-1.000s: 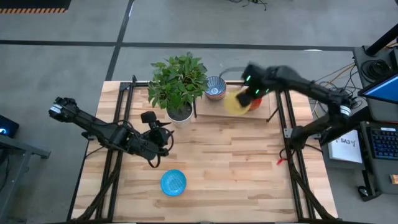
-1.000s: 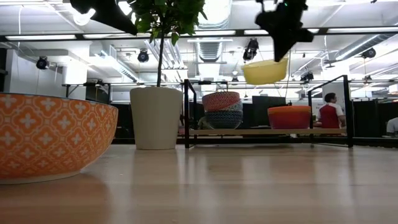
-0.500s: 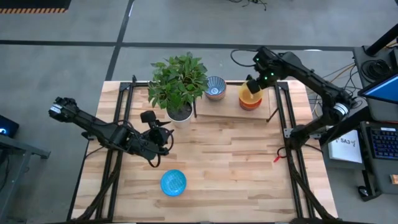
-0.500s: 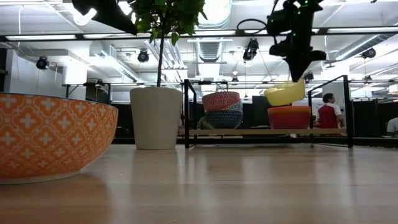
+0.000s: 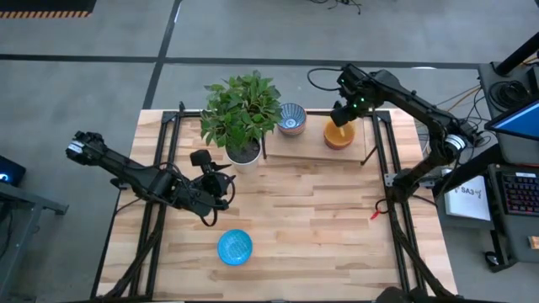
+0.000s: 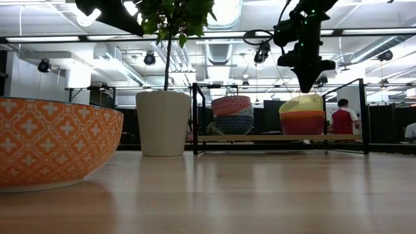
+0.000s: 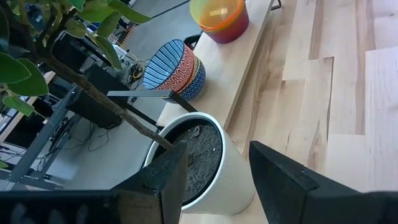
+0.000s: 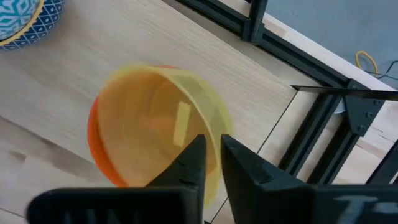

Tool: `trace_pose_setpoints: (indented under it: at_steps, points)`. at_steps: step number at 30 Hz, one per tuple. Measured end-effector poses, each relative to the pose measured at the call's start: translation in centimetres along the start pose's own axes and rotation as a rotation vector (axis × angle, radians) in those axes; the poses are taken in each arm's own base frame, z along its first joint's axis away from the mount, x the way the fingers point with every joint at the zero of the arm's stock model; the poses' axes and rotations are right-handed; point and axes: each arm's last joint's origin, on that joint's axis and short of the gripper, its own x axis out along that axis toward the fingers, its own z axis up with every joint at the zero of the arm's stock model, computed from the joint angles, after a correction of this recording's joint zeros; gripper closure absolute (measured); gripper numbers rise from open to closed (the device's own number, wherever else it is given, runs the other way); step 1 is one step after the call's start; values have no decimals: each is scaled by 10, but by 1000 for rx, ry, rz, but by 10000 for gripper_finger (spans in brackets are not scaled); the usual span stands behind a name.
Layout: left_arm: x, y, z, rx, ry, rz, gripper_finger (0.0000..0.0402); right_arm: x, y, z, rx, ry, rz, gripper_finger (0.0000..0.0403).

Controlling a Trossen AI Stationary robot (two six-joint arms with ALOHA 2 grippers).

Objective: Place and stack bowls onto a shelf
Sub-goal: Stack the yellow bowl on the orange bowl on the shelf, then stack the blue patterned bowl on the dark blue patterned bowl on the shelf

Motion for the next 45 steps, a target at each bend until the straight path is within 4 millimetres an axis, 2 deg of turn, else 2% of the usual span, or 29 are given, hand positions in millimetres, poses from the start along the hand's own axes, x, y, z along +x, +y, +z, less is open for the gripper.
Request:
trace_pose_setpoints:
  at_steps: [7, 11, 15, 21, 30, 34, 40, 45]
  points:
    - [0, 0, 0, 0, 0, 0, 247, -2, 0, -1, 3, -8, 1, 308]
    - [0, 0, 0, 0, 0, 0, 247, -7, -1, -3, 14, -23, 2, 300]
    - [0, 0, 0, 0, 0, 0, 247, -7, -1, -3, 18, -28, -2, 321]
    - [0, 0, 0, 0, 0, 0, 247, 3, -1, -2, 20, -53, -17, 385]
    - [0, 0, 0, 0, 0, 0, 247, 34, -1, -12, 24, -15, -55, 394]
    - [0, 0, 0, 0, 0, -1, 247, 38, -1, -13, 21, -13, -54, 394]
    - [0, 0, 0, -4, 0, -2, 247, 23, 4, -21, 2, -66, -33, 394]
    - [0, -1, 0, -53, 7, -41, 247, -3, 24, -45, -56, -173, 33, 394]
